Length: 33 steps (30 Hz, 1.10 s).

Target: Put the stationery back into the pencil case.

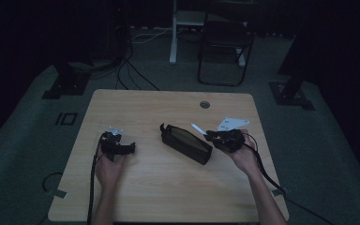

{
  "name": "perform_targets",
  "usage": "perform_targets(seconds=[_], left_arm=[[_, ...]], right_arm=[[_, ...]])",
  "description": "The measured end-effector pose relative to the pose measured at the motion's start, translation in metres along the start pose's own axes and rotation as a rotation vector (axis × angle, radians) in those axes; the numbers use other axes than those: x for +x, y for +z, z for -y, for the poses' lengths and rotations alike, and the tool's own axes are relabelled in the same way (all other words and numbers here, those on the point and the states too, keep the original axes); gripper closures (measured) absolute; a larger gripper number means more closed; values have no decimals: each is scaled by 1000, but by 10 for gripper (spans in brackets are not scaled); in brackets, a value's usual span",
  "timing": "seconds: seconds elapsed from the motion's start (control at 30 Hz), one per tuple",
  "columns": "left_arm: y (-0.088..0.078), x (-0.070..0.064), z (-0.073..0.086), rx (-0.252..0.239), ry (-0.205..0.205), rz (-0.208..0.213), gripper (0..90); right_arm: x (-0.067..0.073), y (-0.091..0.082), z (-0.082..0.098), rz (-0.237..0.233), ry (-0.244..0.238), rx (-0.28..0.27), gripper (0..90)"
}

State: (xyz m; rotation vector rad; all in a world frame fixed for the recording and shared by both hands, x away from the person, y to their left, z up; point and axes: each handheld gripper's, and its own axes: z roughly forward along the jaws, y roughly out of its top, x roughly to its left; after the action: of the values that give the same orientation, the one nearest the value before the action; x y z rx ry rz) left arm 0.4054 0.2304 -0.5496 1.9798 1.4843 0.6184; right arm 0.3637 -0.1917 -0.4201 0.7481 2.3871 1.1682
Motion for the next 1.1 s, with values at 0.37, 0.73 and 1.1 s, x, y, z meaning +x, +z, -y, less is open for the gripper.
perform_targets(seconds=[0.37, 0.73, 1.1], left_arm=[[0, 0, 0, 1, 1, 0, 38], [0, 0, 0, 1, 1, 0, 38], [0, 0, 0, 1, 0, 0, 38]], right_arm=[[3, 8, -4, -14, -3, 1, 789], [5, 17, -12, -27, -7, -3, 789], [5, 28, -15, -34, -4, 2, 789]])
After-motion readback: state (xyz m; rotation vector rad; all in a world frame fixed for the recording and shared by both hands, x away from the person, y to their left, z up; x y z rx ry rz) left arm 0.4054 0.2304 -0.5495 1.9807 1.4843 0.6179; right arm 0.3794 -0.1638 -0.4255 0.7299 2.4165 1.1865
